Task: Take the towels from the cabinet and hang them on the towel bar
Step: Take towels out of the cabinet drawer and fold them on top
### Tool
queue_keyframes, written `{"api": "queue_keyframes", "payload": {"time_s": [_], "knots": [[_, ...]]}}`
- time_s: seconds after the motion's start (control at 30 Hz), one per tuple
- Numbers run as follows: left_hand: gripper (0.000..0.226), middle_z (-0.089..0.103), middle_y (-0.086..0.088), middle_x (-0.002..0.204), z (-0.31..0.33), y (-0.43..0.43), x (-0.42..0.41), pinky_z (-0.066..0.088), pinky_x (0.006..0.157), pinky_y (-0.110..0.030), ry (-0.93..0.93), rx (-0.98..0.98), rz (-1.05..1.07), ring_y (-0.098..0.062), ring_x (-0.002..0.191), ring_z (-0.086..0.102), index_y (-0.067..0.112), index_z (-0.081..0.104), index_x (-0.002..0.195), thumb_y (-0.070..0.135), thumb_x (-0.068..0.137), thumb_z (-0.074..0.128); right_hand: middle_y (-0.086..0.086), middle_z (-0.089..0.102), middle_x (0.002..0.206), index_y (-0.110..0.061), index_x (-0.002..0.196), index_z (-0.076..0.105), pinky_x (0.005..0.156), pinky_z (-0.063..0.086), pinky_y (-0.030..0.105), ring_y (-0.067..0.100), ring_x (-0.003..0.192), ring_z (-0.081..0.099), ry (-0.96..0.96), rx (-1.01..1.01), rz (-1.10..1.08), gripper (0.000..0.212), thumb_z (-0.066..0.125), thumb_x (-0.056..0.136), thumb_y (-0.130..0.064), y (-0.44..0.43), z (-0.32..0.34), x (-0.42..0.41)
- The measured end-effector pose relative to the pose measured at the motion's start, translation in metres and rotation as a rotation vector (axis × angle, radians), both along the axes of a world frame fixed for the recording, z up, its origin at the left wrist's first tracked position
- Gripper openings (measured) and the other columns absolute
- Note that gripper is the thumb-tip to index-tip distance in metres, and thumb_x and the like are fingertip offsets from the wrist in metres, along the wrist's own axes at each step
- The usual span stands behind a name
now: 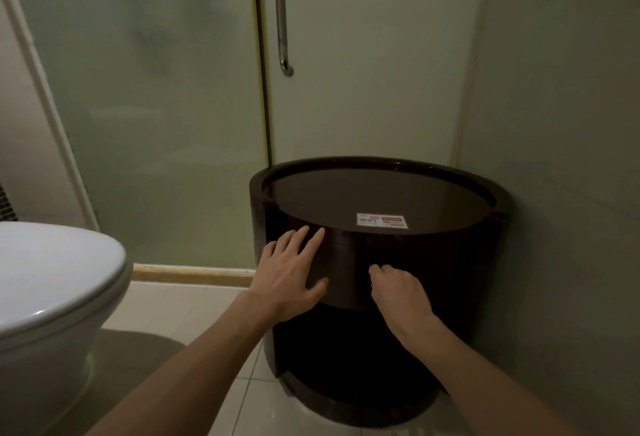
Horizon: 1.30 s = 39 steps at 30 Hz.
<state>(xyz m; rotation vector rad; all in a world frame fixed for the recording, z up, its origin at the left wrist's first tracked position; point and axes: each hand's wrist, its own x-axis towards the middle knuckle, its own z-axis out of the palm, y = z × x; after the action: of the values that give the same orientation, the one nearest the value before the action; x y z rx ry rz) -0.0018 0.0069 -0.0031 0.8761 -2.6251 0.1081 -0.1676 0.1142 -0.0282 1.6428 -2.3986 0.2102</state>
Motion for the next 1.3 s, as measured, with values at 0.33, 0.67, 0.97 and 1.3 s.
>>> {"api": "queue_keyframes", "payload": {"time_s": [0.33, 0.67, 0.97, 1.3], "knots": [[0.083, 0.006, 0.000, 0.160, 0.005, 0.006, 0.001, 0.008, 0.117, -0.040, -0.010, -0.013, -0.004, -0.023, 0.146, 0.004, 0.033, -0.002, 0.151, 0.058, 0.086, 0.043, -0.001, 0.061, 0.084, -0.017, 0.088, 0.058, 0.058, 0.039, 0.020, 0.009, 0.065, 0.049, -0.067, -0.190, -0.012, 0.004, 0.059, 0.089, -0.012, 0.015, -0.009, 0.012], [0.079, 0.006, 0.000, 0.160, 0.017, 0.024, 0.015, 0.009, 0.119, -0.042, -0.047, -0.043, -0.047, -0.022, 0.147, 0.003, 0.036, -0.002, 0.150, 0.059, 0.086, 0.039, -0.010, 0.039, 0.055, -0.022, 0.063, 0.050, 0.041, 0.013, 0.011, 0.005, 0.043, 0.037, -0.047, -0.254, 0.079, 0.035, 0.082, 0.063, -0.010, 0.058, -0.022, 0.035], [0.082, 0.012, -0.003, 0.159, 0.019, 0.050, 0.026, 0.013, 0.118, -0.044, -0.062, -0.046, -0.048, -0.025, 0.145, 0.008, 0.034, 0.004, 0.151, 0.062, 0.079, 0.030, 0.003, 0.057, 0.064, -0.016, 0.069, 0.049, 0.047, 0.028, 0.026, 0.018, 0.052, 0.052, 0.002, -0.254, 0.083, 0.023, 0.068, 0.078, -0.007, 0.089, -0.017, 0.057], [0.077, 0.010, -0.001, 0.159, 0.014, 0.071, 0.038, 0.010, 0.118, -0.043, -0.060, -0.040, -0.114, -0.023, 0.146, 0.006, 0.036, 0.004, 0.150, 0.065, 0.085, 0.031, 0.004, 0.060, 0.084, -0.015, 0.087, 0.053, 0.061, 0.042, 0.028, 0.021, 0.074, 0.060, -0.033, -0.145, 0.176, 0.008, 0.049, 0.093, -0.013, 0.131, -0.008, 0.087]]}}
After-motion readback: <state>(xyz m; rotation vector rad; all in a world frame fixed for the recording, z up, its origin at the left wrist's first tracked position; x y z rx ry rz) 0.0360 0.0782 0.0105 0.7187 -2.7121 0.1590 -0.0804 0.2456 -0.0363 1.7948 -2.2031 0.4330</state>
